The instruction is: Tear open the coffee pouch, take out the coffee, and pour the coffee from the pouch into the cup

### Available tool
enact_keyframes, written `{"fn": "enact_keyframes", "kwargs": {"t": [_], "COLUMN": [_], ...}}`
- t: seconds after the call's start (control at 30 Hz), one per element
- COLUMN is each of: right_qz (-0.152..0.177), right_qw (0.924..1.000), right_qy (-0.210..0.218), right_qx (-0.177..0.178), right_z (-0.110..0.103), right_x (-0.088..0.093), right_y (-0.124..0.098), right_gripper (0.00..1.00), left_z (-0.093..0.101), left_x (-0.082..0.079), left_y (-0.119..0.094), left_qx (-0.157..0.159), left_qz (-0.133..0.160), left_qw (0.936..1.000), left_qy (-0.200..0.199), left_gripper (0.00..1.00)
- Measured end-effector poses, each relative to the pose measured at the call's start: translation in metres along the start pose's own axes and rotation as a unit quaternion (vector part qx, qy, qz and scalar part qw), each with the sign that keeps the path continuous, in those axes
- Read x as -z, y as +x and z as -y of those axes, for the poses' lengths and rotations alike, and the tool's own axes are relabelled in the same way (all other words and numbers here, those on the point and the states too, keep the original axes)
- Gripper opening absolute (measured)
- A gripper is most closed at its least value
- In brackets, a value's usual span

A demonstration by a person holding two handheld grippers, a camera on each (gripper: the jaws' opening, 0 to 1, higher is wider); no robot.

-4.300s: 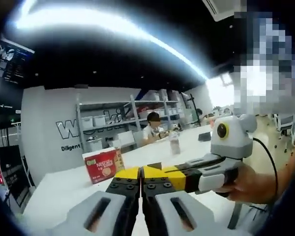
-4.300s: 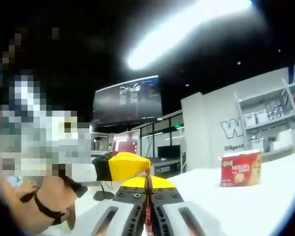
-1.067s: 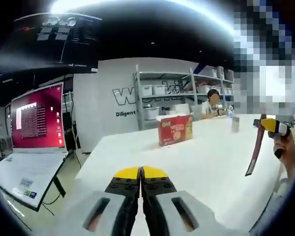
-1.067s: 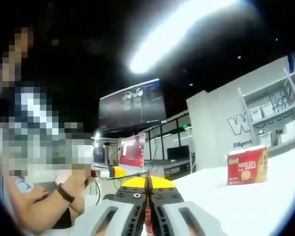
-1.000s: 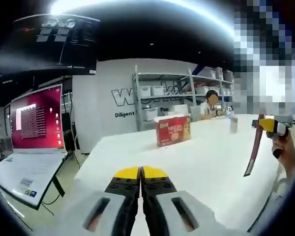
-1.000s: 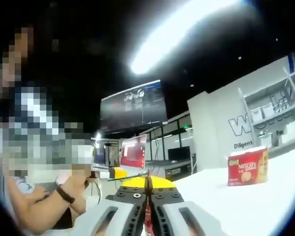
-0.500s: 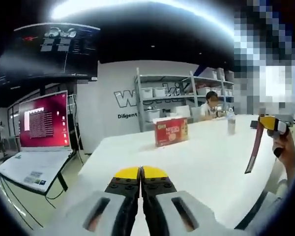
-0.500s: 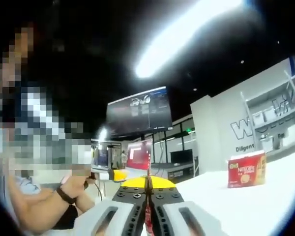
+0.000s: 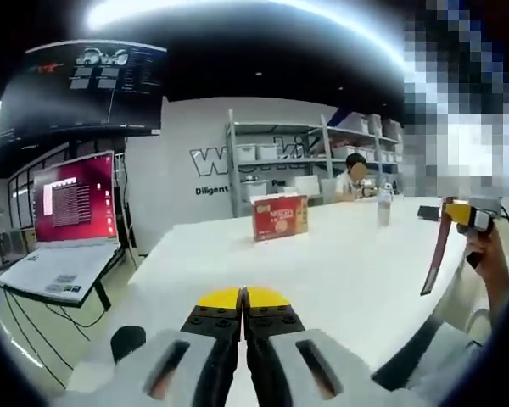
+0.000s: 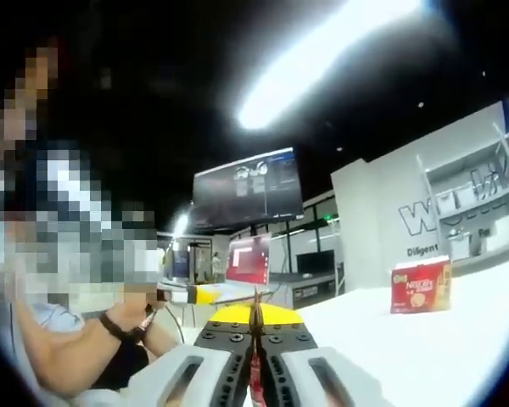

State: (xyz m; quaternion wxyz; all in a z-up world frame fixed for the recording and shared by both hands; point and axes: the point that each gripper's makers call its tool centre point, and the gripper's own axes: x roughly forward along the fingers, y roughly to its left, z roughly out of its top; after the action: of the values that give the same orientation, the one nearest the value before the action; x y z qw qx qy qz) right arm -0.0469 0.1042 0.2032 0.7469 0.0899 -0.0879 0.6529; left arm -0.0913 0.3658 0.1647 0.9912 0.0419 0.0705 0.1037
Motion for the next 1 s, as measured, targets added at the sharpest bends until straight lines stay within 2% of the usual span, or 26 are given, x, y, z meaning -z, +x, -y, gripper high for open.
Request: {"fn": "enact_keyframes", "kwargs": {"t": [0.13, 0.23, 0.43, 0.57, 0.67, 0.8, 0.9, 1.0], "right_qz": [0.0, 0.002, 0.003, 0.005, 0.005, 0.007, 0.009, 0.009], "right_qw": [1.0, 1.0, 0.9999, 0.9997, 0.9996, 0.9993, 0.9992, 0.9992], "right_qy": [-0.001, -0.002, -0.008, -0.016, -0.022, -0.028, -0.029, -0.031], "right_qx": [-0.001, -0.004, -0.014, -0.017, -0.02, -0.024, -0.025, -0.024], "right_z": [-0.01, -0.02, -0.042, -0.054, -0.06, -0.066, -0.068, -0.068], "right_x": [-0.003, -0.006, -0.009, -0.013, -0.016, -0.018, -0.019, -0.018], "right_y": [-0.009, -0.014, -0.02, -0.024, -0.025, -0.025, -0.025, -0.026], "right_gripper": [0.01, 0.01, 0.01, 0.01, 0.01, 0.01, 0.01, 0.01], "left_z": [-0.008, -0.016, -0.02, -0.032, -0.041, -0.044, -0.042, -0.039], "left_x": [0.013, 0.016, 0.011, 0.009, 0.016, 0.015, 0.011, 0.008], "left_y": [-0.014, -0.031, -0.059, -0.074, -0.08, -0.082, -0.082, -0.082], "left_qx": [-0.015, -0.024, -0.042, -0.063, -0.075, -0.08, -0.078, -0.078], "left_qz": [-0.018, -0.017, 0.0, 0.015, 0.007, 0.016, 0.027, 0.034], "left_qw": [0.9997, 0.9995, 0.9991, 0.9978, 0.997, 0.9965, 0.9964, 0.9963], "left_qy": [0.002, -0.012, -0.009, -0.014, -0.017, -0.019, -0.017, -0.016], "left_gripper": [0.03, 0.03, 0.04, 0.04, 0.04, 0.05, 0.14, 0.16]}}
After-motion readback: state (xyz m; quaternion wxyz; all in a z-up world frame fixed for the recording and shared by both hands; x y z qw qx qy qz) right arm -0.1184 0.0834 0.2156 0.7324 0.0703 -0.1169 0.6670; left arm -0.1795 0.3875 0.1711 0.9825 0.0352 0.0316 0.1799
